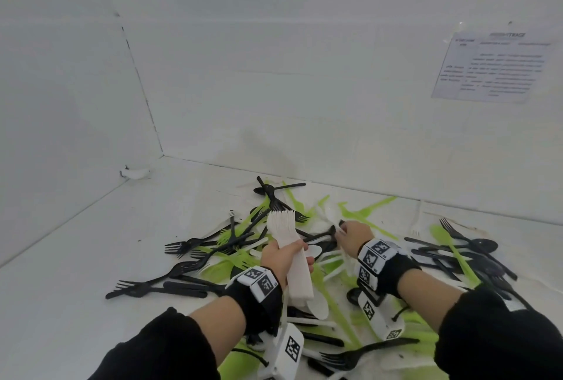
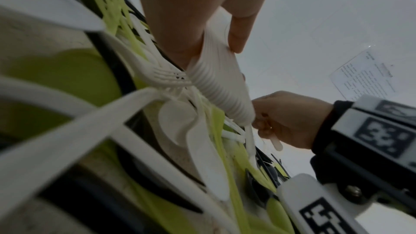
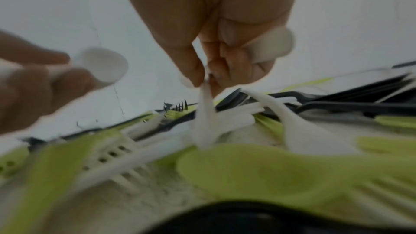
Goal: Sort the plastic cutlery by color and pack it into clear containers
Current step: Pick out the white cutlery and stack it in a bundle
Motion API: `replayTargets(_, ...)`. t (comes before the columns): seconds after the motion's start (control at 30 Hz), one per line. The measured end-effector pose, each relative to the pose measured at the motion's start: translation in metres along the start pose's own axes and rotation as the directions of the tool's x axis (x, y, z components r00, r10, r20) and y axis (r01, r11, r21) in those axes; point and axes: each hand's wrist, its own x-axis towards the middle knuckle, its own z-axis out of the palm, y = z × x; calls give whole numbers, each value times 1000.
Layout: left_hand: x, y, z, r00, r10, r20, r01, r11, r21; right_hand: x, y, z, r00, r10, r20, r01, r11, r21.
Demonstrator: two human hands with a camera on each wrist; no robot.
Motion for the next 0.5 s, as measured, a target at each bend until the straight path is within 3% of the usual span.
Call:
replayTargets(0.03, 0, 0, 3, 1000, 0, 5, 0, 1000, 0, -2, 1, 0, 1000, -23, -21, 26, 981, 191)
replayTargets(0.1, 1, 0, 7, 1000, 2, 18, -2, 1000, 1, -10, -2, 2, 997, -77, 25, 52, 843, 536)
replayTargets(0.13, 1, 0, 10, 1000, 1, 28, -1, 1000, -4, -13, -4, 4, 993, -103, 65, 42, 790, 612)
replayTargets(0.2, 0, -2, 15, 999, 4, 51, -3, 1000, -27, -17, -8, 12, 984, -137, 118, 34, 781, 624)
replayTargets(0.33, -1, -6, 22, 999, 30, 27, -28, 998, -55, -27, -15, 22, 984, -158, 80, 78, 794, 603)
replayTargets(0.43, 0, -8, 21, 999, 43, -19, -43, 999, -2, -39, -20, 16, 977, -135, 163, -38, 646, 762)
replayTargets(0.5, -1, -7, 21, 998, 51, -36, -50, 998, 47, -41, -20, 16, 979, -106, 175, -72, 624, 778)
